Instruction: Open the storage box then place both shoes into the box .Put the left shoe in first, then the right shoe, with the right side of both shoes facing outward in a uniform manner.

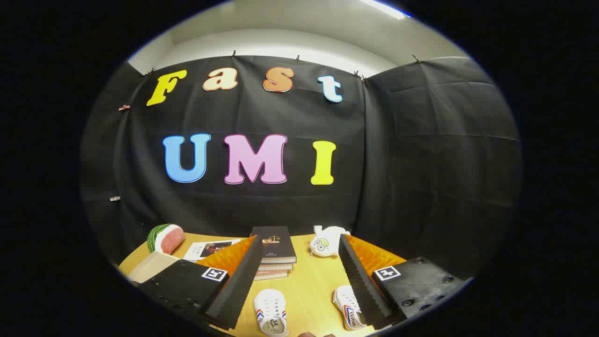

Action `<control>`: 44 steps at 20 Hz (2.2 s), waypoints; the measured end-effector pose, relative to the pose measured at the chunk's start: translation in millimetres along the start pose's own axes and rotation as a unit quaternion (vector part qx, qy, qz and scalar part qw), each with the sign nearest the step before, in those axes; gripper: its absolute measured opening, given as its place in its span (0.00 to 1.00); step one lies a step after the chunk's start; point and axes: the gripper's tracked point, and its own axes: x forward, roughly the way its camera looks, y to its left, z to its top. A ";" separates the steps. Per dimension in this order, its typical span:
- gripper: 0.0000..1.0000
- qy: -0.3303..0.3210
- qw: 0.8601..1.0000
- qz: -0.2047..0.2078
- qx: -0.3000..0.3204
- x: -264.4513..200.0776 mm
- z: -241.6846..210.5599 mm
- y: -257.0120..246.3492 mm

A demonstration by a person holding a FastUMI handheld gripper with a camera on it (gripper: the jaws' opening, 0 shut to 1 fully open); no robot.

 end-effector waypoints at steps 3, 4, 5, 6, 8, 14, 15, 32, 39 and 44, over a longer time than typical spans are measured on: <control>0.97 0.001 1.000 -0.004 0.003 -9.7 -1.6 -2.7; 0.97 0.004 1.000 -0.004 0.006 -11.7 -3.3 -2.1; 0.97 0.007 1.000 -0.005 0.007 -13.2 -5.5 -2.9; 0.97 0.010 1.000 -0.004 0.005 -14.0 -6.1 -3.4; 0.97 0.009 1.000 -0.004 0.000 -15.4 -4.4 -4.7; 0.97 0.017 1.000 -0.001 0.006 -18.6 -9.1 -1.1; 0.97 0.016 1.000 0.000 0.012 -19.5 -9.0 0.4; 0.99 0.130 0.984 0.100 0.076 -1.5 -53.2 68.6; 0.99 0.271 0.929 0.174 0.183 -5.3 -114.8 115.3; 0.99 0.375 0.863 0.232 0.246 -15.8 -167.7 148.0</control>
